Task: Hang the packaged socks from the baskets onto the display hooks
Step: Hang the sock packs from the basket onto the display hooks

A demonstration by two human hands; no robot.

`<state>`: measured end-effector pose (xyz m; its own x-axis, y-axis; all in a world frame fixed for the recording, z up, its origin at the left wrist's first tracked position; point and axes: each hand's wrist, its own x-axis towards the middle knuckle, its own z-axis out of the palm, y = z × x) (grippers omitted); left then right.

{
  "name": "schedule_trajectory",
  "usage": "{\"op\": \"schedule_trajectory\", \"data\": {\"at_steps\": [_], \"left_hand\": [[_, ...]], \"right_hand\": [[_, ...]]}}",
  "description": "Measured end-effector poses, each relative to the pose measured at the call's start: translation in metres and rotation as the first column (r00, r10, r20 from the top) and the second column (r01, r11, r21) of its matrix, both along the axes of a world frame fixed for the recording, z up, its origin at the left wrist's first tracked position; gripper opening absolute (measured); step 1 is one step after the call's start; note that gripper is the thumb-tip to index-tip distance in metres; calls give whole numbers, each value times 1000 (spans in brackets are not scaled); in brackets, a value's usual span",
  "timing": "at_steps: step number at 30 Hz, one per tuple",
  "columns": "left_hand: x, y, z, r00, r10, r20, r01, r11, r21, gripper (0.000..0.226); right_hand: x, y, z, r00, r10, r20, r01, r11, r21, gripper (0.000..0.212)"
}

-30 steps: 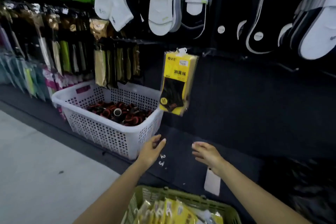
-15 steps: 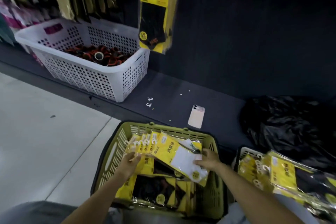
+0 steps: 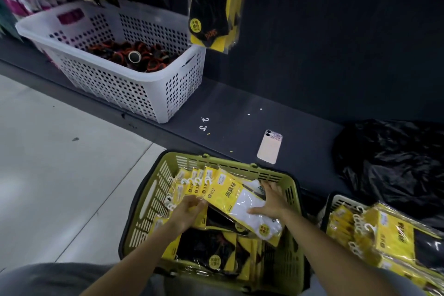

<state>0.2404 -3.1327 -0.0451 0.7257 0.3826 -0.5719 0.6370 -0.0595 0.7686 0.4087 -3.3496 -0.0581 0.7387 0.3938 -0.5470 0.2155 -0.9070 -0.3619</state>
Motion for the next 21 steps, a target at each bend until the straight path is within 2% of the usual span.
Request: {"op": "schedule_trajectory", "data": {"at_steps": [3,7,11,14,17,19,21], "left_hand": [[4,-1,-3,999,33,-18,-33,999,-10,54],[7,-2,-1,987,159,-7,-159,981,-112,48],[7,-4,4,946,323,28,-314,936,-160,45],[9,-5,16,889,446,101,-419,883,-213,40],[12,-9,41,847,466,255,-381,867,-320,28],[18,-9,66,836,374,402,-263,916,-304,24],[25,-7,94,787,283,548,-153,951,-270,29]], "right_hand": [[1,1,-2,1000,14,-1,-14,1000,13,117],[0,0,0,1000,15,24,-17,996,92,80],[-9,8,5,1000,-7,8,6,995,97,93],[-15,16,18,1000,18,-3,-18,994,109,69],[-21,29,39,993,-68,-92,97,930,356,60],[-28,42,60,982,-93,-165,169,819,548,42],[-35,55,79,974,-76,-211,204,696,688,37]]}}
